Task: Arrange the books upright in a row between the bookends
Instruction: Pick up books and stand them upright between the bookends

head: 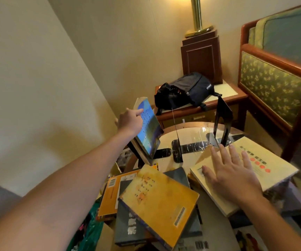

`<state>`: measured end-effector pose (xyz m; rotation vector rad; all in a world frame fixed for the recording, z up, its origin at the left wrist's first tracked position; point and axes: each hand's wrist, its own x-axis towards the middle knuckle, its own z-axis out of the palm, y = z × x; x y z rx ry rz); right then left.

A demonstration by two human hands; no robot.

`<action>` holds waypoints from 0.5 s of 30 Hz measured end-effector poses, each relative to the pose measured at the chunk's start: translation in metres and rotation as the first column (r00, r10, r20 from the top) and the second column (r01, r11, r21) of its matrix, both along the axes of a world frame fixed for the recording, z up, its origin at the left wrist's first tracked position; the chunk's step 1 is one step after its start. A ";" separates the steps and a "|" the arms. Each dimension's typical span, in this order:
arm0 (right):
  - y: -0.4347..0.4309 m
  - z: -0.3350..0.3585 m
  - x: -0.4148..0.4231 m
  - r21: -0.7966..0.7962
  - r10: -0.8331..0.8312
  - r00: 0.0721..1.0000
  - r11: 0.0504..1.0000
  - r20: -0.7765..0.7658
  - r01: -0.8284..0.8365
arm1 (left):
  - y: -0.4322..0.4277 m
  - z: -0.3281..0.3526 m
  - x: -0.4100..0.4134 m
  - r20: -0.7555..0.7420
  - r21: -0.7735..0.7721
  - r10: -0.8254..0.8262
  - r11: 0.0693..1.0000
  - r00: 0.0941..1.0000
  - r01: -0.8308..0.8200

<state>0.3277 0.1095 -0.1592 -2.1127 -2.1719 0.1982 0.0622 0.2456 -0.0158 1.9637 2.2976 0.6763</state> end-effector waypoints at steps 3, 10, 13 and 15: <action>-0.001 -0.001 -0.001 -0.009 0.001 1.000 1.000 -0.010 -0.001 | -0.002 -0.022 0.002 -0.076 -0.038 -0.026 0.999 0.997 0.024; 0.000 0.000 -0.001 -0.007 -0.004 1.000 1.000 -0.017 0.004 | 0.009 -0.058 -0.006 -0.193 0.009 -0.149 0.988 0.970 0.154; -0.001 0.000 -0.002 -0.011 -0.006 1.000 1.000 -0.019 0.006 | 0.009 -0.059 -0.004 -0.243 -0.007 -0.175 0.984 0.954 0.178; -0.001 0.001 -0.002 -0.016 -0.005 1.000 1.000 -0.019 0.005 | 0.007 -0.059 -0.005 -0.273 -0.019 -0.191 0.981 0.943 0.193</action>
